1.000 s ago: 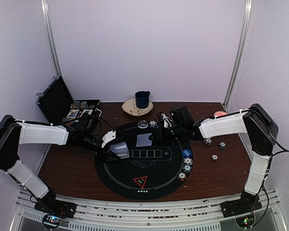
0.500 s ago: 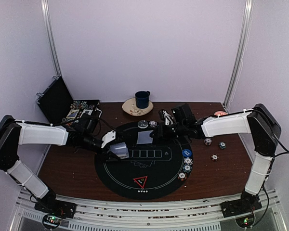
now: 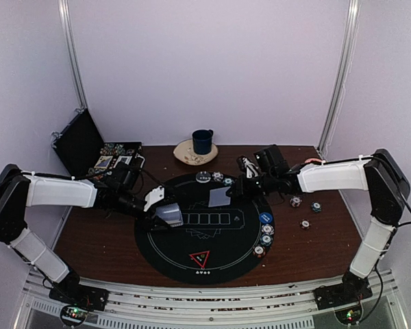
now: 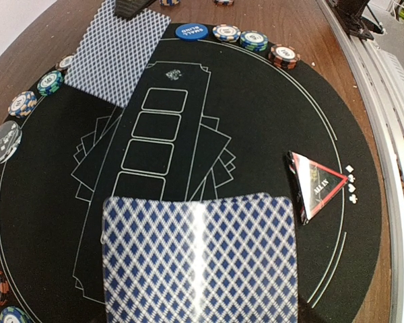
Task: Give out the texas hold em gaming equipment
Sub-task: Distribute the poker card in the small blind area.
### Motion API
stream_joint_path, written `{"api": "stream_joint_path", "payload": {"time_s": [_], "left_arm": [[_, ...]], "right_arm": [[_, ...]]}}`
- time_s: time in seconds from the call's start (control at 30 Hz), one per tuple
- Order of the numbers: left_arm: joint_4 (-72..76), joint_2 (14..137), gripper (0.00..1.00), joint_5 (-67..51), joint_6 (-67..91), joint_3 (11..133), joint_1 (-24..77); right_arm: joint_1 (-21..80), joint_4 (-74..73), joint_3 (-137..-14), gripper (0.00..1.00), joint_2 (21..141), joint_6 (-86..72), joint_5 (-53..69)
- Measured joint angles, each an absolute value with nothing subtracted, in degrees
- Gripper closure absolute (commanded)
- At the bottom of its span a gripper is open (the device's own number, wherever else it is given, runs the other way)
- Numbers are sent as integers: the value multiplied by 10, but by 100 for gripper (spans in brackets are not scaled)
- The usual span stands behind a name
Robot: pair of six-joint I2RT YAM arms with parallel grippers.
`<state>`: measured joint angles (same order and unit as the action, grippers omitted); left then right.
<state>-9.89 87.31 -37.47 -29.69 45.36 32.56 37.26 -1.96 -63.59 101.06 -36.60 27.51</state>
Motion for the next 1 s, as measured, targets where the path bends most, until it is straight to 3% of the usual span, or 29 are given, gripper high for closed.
{"api": "stream_joint_path", "payload": {"time_s": [0.37, 0.83, 1.0], "left_arm": [[-99, 873, 99, -376, -297, 454, 326], [-99, 871, 98, -386, -297, 453, 326], [-100, 871, 98, -388, -297, 453, 326]], "right_arm": [[237, -64, -544, 100, 946, -322, 278], [201, -114, -556, 100, 989, -273, 248], [195, -147, -593, 93, 1029, -259, 230]]}}
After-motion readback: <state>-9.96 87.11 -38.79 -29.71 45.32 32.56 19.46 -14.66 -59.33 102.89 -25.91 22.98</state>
